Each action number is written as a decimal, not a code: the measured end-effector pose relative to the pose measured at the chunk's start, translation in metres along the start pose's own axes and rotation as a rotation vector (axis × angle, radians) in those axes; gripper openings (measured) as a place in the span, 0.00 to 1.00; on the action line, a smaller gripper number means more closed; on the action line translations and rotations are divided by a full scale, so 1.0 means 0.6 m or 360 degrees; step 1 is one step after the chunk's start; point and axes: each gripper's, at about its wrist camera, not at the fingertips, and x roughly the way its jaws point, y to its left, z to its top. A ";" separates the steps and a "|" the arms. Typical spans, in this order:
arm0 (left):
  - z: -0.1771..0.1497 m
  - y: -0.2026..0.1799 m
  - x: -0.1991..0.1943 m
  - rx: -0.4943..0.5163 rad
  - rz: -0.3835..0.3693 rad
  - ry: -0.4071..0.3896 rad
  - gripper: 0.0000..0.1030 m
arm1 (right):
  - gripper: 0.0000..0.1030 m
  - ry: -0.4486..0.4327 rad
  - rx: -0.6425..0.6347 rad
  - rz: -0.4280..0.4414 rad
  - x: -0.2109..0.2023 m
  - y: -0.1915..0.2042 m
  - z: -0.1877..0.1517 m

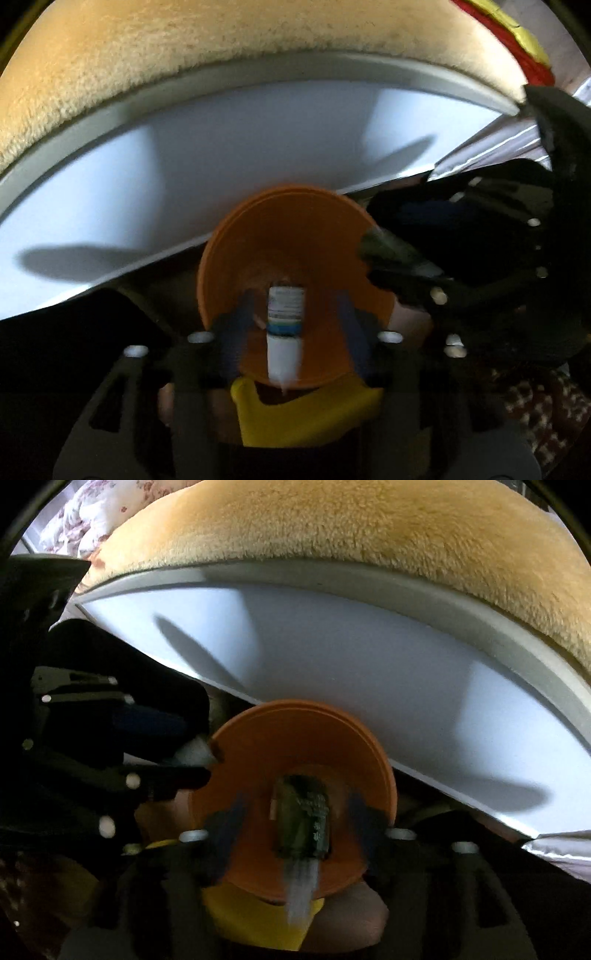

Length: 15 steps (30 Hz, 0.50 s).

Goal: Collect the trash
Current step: 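Lower both bottles into the orange bin and open both tools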

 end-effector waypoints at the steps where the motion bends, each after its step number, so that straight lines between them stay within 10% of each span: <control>1: 0.000 0.001 -0.002 -0.0001 -0.0004 -0.0008 0.60 | 0.60 -0.0013 -0.0006 -0.0014 -0.003 -0.001 0.000; 9: -0.002 0.008 -0.032 -0.0028 -0.0004 -0.0124 0.65 | 0.60 -0.0154 0.0030 -0.0078 -0.049 -0.037 0.001; 15: 0.027 0.015 -0.101 -0.0050 0.0035 -0.0396 0.65 | 0.60 -0.0511 0.0099 -0.0200 -0.170 -0.088 0.047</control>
